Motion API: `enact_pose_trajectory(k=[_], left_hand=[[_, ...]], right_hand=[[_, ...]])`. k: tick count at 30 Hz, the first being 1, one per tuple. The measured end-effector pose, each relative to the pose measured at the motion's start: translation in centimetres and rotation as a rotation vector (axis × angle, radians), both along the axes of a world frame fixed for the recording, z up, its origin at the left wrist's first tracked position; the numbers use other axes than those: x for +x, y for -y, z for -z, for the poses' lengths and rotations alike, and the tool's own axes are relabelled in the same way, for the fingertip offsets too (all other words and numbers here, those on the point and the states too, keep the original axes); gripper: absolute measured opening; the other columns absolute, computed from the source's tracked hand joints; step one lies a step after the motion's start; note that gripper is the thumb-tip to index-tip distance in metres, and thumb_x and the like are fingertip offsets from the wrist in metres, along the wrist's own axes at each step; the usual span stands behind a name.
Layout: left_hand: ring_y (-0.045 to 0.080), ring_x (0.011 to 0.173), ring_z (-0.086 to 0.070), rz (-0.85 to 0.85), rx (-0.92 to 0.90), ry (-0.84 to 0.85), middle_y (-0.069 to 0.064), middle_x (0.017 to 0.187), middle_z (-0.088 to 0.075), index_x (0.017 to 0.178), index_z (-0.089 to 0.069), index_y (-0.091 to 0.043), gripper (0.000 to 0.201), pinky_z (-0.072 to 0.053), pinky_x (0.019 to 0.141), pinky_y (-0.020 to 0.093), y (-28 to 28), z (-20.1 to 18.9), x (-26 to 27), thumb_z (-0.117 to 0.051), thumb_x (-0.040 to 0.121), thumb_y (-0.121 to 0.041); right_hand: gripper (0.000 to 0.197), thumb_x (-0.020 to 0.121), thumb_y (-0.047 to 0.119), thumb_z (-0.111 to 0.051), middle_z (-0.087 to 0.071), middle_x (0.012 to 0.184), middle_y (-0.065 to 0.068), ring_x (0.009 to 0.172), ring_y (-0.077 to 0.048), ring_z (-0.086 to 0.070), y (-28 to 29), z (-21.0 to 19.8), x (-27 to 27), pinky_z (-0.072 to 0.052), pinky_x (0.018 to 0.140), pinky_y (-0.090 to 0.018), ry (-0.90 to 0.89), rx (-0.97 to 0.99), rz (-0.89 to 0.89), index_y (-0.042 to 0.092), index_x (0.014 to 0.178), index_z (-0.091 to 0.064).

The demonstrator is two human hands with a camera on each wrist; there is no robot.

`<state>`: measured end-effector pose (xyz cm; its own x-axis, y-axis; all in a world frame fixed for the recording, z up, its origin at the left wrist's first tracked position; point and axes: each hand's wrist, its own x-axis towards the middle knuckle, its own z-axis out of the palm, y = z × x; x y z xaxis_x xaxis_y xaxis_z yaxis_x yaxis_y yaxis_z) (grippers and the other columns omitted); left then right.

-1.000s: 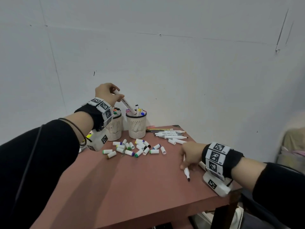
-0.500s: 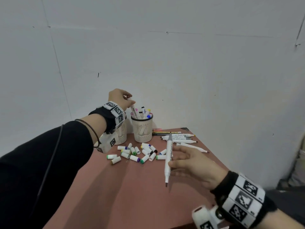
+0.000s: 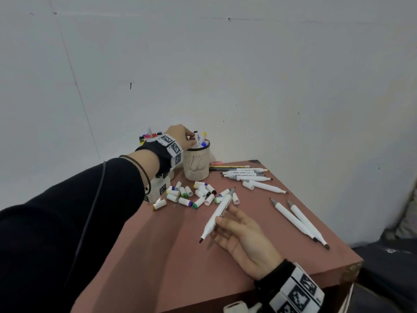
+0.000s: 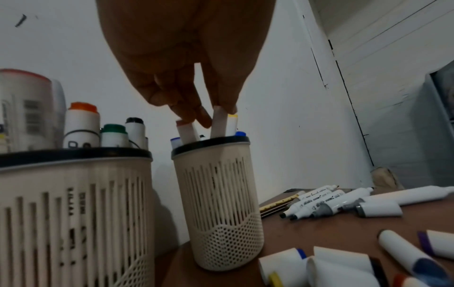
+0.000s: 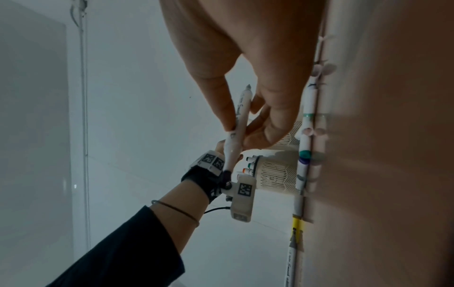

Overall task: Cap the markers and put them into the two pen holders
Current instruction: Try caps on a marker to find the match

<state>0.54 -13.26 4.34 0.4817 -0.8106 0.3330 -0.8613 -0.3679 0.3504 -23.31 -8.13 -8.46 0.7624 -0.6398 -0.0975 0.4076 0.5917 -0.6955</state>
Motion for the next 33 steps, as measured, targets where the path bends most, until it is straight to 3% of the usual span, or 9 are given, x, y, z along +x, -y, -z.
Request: enact_pose_trajectory(k=[4,9,17,20,22,25,28,30,33], left_hand=[[0.018,0.102,-0.059,0.015,-0.032,0.037,0.005,0.111,-0.066,0.123,-0.061,-0.015,0.035,-0.043,0.081,0.024,-1.7,-0.1,0.3,-0.062,0.089,-0.025],[0.011,0.084,-0.058,0.067,0.059,0.081,-0.007,0.089,-0.063,0.104,-0.068,-0.019,0.020,-0.047,0.075,0.023,-5.5,1.7,0.8,-0.062,0.085,-0.017],[0.008,0.085,-0.053,0.050,0.542,0.075,-0.001,0.098,-0.063,0.110,-0.067,-0.015,0.032,-0.037,0.060,0.007,-9.6,5.2,1.3,-0.073,0.080,-0.023],[0.004,0.069,-0.054,0.024,0.630,0.036,0.006,0.107,-0.067,0.112,-0.068,-0.011,0.034,-0.040,0.051,0.004,-9.6,5.7,1.3,-0.075,0.078,-0.016],[0.004,0.060,-0.055,-0.023,0.655,-0.027,0.007,0.104,-0.069,0.109,-0.070,-0.009,0.035,-0.049,0.057,0.011,-9.6,6.0,1.1,-0.077,0.075,-0.012],[0.008,0.062,-0.057,-0.045,0.678,-0.044,0.004,0.090,-0.068,0.107,-0.070,-0.008,0.035,-0.054,0.080,0.028,-9.7,6.4,1.1,-0.078,0.072,-0.012],[0.012,0.065,-0.058,-0.046,0.674,-0.056,-0.001,0.073,-0.062,0.104,-0.070,-0.006,0.034,-0.053,0.083,0.032,-9.8,6.6,0.9,-0.078,0.072,-0.013],[0.008,0.061,-0.056,-0.049,0.673,-0.048,-0.005,0.067,-0.060,0.100,-0.071,-0.007,0.029,-0.054,0.076,0.028,-9.8,6.5,0.5,-0.078,0.073,-0.015],[0.002,0.052,-0.053,-0.043,0.692,-0.050,-0.009,0.058,-0.058,0.096,-0.070,-0.007,0.024,-0.047,0.057,0.017,-9.9,6.3,-0.2,-0.078,0.075,-0.016]], right_hand=[[0.040,0.083,-0.013,-0.055,-0.062,0.096,-0.016,0.073,-0.022,-0.066,0.3,0.0,0.0,-0.058,0.063,-0.031,0.033,-0.004,-0.001,0.005,0.119,-0.054],[0.033,0.085,-0.013,-0.052,-0.066,0.077,-0.008,0.067,-0.017,-0.067,0.7,-0.2,0.1,-0.058,0.064,-0.030,0.091,0.013,0.033,0.007,0.111,-0.055],[0.021,0.086,-0.008,-0.054,-0.064,0.074,-0.006,0.065,-0.014,-0.061,0.9,0.1,0.2,-0.056,0.061,-0.023,0.077,0.021,0.098,0.007,0.099,-0.058],[0.017,0.086,-0.007,-0.055,-0.064,0.074,-0.007,0.064,-0.013,-0.061,0.9,0.0,0.2,-0.054,0.059,-0.022,0.057,0.017,0.124,0.008,0.092,-0.061],[0.015,0.086,-0.006,-0.056,-0.064,0.077,-0.008,0.065,-0.013,-0.061,1.0,0.0,0.2,-0.054,0.060,-0.022,0.043,0.014,0.131,0.008,0.090,-0.062],[0.014,0.086,-0.006,-0.057,-0.064,0.077,-0.008,0.065,-0.014,-0.060,1.1,0.1,0.3,-0.053,0.060,-0.023,0.025,0.007,0.134,0.008,0.088,-0.061],[0.014,0.086,-0.006,-0.057,-0.064,0.075,-0.008,0.066,-0.015,-0.060,1.1,0.1,0.4,-0.053,0.060,-0.023,0.018,0.000,0.135,0.008,0.088,-0.061],[0.015,0.085,-0.006,-0.057,-0.064,0.076,-0.008,0.066,-0.015,-0.060,1.2,0.1,0.4,-0.053,0.059,-0.023,0.020,-0.001,0.139,0.008,0.091,-0.061],[0.017,0.086,-0.006,-0.057,-0.065,0.077,-0.008,0.066,-0.014,-0.060,1.3,0.2,0.4,-0.053,0.059,-0.022,0.023,-0.003,0.141,0.008,0.093,-0.062]])
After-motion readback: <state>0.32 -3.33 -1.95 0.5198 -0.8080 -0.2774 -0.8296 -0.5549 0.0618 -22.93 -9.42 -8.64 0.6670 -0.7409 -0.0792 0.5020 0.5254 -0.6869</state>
